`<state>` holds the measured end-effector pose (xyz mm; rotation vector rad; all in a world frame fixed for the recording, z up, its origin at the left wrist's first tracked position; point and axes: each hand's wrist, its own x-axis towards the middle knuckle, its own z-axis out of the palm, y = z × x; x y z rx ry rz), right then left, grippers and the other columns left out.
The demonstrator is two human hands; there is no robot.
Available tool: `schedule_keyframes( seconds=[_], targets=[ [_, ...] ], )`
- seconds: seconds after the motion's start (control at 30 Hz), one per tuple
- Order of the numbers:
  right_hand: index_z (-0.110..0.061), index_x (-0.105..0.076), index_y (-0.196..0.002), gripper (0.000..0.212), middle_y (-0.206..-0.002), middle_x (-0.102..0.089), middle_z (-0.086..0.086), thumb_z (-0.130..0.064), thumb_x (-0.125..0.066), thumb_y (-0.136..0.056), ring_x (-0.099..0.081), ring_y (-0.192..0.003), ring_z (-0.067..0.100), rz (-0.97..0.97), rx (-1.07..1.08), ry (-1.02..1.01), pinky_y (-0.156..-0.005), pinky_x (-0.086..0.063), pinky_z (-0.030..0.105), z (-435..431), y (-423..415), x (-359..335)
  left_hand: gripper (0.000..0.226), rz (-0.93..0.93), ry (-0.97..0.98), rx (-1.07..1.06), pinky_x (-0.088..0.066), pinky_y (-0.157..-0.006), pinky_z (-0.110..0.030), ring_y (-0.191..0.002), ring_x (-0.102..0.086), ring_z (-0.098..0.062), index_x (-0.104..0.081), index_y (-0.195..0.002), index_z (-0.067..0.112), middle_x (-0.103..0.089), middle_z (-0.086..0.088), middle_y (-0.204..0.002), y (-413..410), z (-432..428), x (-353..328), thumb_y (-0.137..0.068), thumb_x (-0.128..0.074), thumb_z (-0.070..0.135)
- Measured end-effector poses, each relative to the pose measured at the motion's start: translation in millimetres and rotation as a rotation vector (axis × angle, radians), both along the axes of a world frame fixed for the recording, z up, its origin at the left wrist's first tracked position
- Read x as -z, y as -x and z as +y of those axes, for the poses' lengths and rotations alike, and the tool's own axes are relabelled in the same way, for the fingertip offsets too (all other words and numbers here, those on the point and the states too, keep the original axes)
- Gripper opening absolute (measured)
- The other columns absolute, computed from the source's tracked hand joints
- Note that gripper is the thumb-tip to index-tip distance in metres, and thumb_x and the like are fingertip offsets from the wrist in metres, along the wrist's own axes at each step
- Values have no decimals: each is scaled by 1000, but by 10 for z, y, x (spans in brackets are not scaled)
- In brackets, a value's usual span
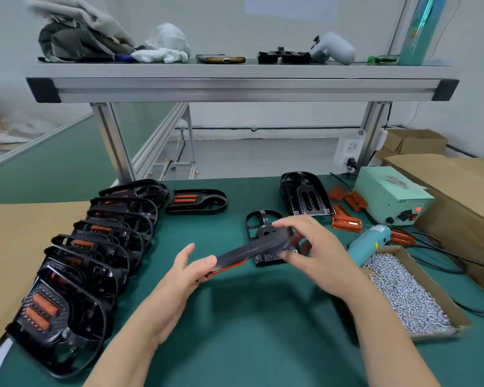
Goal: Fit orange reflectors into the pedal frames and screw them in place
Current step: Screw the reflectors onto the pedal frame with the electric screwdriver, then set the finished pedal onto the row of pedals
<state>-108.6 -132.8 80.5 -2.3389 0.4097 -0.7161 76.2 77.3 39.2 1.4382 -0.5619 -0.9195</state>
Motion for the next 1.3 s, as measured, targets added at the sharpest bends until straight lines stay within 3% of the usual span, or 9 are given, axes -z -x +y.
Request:
schedule_keyframes(
  seconds=[0.13, 0.23, 0.37, 0.47, 0.63, 0.77, 0.93, 1.13, 1.3],
  targets=[
    [-28, -68, -108, 32, -96, -65, -12, -18, -82, -81, -60, -87, 9, -2, -8, -41, -78, -45, 22, 7, -136, -12, 113, 124, 23, -68, -50, -100, -47, -112, -68, -24, -48, -140, 25, -68, -17, -121, -185, 39, -125, -48, -76, 83],
    [-19, -67, -95, 19, -81, -65, -3, -30, -79, -84, -58, -72, 12, 39, -17, -128, -72, -48, 33, 26, -232, 13, 104, 336, 131, -145, -55, -92, -54, -110, -67, -40, -41, -139, 30, -59, -25, -126, -288, 39, -179, -54, -76, 80],
    [-9, -65, -94, 22, -65, -65, -3, -29, -73, -90, -55, -56, 7, 1, 1, -331, -57, -46, 23, 83, -382, 76, 62, 469, 275, -247, -61, -78, -39, -106, -70, -36, -54, -125, 1, -60, -30, -126, -253, -57, -135, -77, -75, 35],
    [-12, -67, -93, 16, -67, -65, -3, -26, -72, -90, -62, -59, 12, -47, 12, -511, -53, -48, 25, 100, -487, 100, 41, 462, 274, -297, -61, -71, -30, -97, -73, -30, -64, -112, -6, -64, -32, -121, -198, -158, -73, -78, -69, 15],
    [-15, -66, -91, 15, -65, -66, -2, -28, -71, -90, -62, -59, 18, -27, 7, -586, -57, -51, 28, 152, -619, 165, 36, 196, -4, -319, -55, -50, -19, -67, -74, -21, -67, -97, -4, -75, -22, -86, -108, -315, -24, -87, -69, 30],
    [-6, -61, -89, 30, -62, -66, -2, -33, -70, -92, -59, -52, 11, -58, 151, -688, -58, -51, 27, 259, -752, 234, 28, 155, -83, -432, -47, -40, -15, -48, -66, -13, -67, -87, -4, -73, -16, -67, -151, -458, -10, -96, -65, 22],
    [-17, -55, -103, 28, -96, -65, 5, -44, -47, -103, -65, -64, 12, -199, 303, -1077, -75, -55, 39, 677, -979, 524, 22, 176, -70, -560, -41, -34, -12, -36, -56, -6, -60, -78, -2, -65, -8, -52, -399, -715, -68, -96, -59, 10],
    [-24, -57, -101, 6, -88, -66, -1, -22, -52, -101, -63, -59, 7, -59, 202, -732, -59, -47, 24, 776, -954, 726, 22, 234, -61, -605, -39, -31, -12, -32, -54, -6, -55, -76, -1, -62, -7, -46, -783, -1083, -103, -96, -53, 6],
    [-28, -60, -98, 13, -83, -63, -3, -15, -56, -95, -60, -66, 16, 41, 152, -501, -76, -55, 41, 853, -966, 793, 26, 266, -99, -650, -40, -30, -12, -30, -55, -8, -55, -73, -3, -61, -7, -43, -1084, -1257, 54, -97, -52, 5]
  ],
)
